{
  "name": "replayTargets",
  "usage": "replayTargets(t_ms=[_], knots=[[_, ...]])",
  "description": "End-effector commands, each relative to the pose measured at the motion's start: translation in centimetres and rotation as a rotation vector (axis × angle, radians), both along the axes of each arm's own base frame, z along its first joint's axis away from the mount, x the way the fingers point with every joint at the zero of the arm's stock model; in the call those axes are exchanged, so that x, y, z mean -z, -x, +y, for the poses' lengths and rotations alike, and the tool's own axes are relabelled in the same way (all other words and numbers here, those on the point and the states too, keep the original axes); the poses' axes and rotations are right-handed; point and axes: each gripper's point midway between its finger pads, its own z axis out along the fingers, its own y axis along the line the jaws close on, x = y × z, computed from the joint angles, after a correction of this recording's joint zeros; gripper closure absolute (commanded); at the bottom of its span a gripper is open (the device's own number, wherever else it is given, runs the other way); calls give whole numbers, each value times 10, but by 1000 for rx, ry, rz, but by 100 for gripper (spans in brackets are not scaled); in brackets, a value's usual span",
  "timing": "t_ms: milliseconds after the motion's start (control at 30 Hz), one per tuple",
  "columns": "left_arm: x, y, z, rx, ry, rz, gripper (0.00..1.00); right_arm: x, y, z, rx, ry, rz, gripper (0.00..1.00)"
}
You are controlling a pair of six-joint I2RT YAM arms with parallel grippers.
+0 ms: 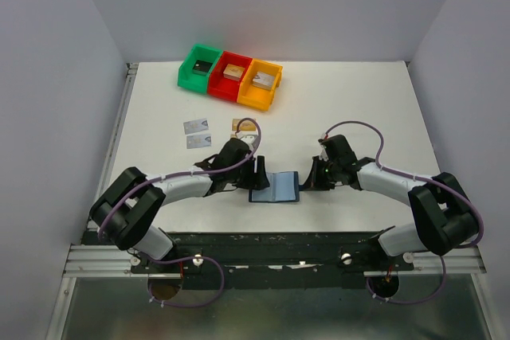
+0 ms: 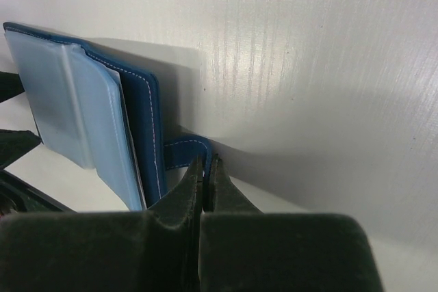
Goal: Take the credit cards out of the card holder
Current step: Remove the credit card from the card holder.
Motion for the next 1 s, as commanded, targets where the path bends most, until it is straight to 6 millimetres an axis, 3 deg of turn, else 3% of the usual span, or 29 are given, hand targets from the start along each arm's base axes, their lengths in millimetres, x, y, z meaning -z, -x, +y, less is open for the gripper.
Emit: replayTargets(t_ms=[0, 400, 967], knots=[[1, 6, -13, 75, 35, 31, 28, 9, 8, -2, 0, -1, 39, 100], [-28, 7, -28, 154, 146, -70, 28, 11, 8, -2, 1, 0, 42, 100], [-48, 11, -43, 231, 171, -128, 28, 8, 6, -3, 7, 12, 40, 100]])
